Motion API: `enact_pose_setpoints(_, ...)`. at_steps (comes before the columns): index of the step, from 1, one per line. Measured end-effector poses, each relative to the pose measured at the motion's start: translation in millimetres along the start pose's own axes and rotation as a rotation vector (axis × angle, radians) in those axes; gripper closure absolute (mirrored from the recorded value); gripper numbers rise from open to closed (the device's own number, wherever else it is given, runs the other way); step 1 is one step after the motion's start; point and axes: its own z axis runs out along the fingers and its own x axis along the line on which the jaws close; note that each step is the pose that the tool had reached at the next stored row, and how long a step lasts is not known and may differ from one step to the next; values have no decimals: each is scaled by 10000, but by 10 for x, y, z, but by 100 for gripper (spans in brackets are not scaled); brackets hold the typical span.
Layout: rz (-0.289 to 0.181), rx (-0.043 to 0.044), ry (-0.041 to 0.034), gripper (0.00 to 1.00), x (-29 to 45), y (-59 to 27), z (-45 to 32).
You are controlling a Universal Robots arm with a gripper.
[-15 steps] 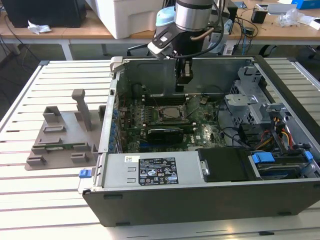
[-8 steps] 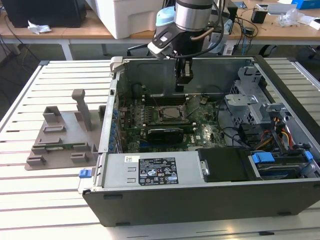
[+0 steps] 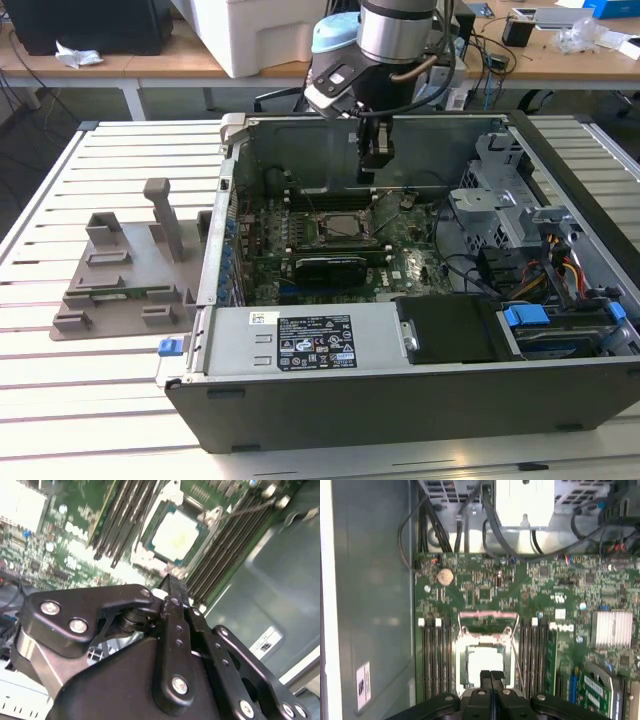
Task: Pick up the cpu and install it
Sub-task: 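Close the cpu cover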
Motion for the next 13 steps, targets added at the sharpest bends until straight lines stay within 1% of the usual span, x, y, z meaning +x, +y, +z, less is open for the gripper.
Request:
enact_pose_setpoints(1, 1, 28, -2, 89, 9, 108, 14)
enact_pose_setpoints(2, 0, 40, -3, 89, 15, 175, 22)
enact_pose_setpoints(4, 1, 67, -6, 89, 38, 323, 64)
enact_pose_setpoints(5, 0, 85, -4, 89, 67, 465, 112)
enact_pose_setpoints(6, 0, 91, -8, 89, 80, 533, 137)
enact_pose_setpoints(8, -2, 94, -7, 89, 91, 588, 171)
enact_pose_setpoints(9, -4, 96, -9, 89, 93, 609, 218)
enact_pose_setpoints(11, -19, 96, -8, 89, 93, 617, 329)
enact_pose_setpoints(13, -20, 95, -25, 89, 92, 617, 369)
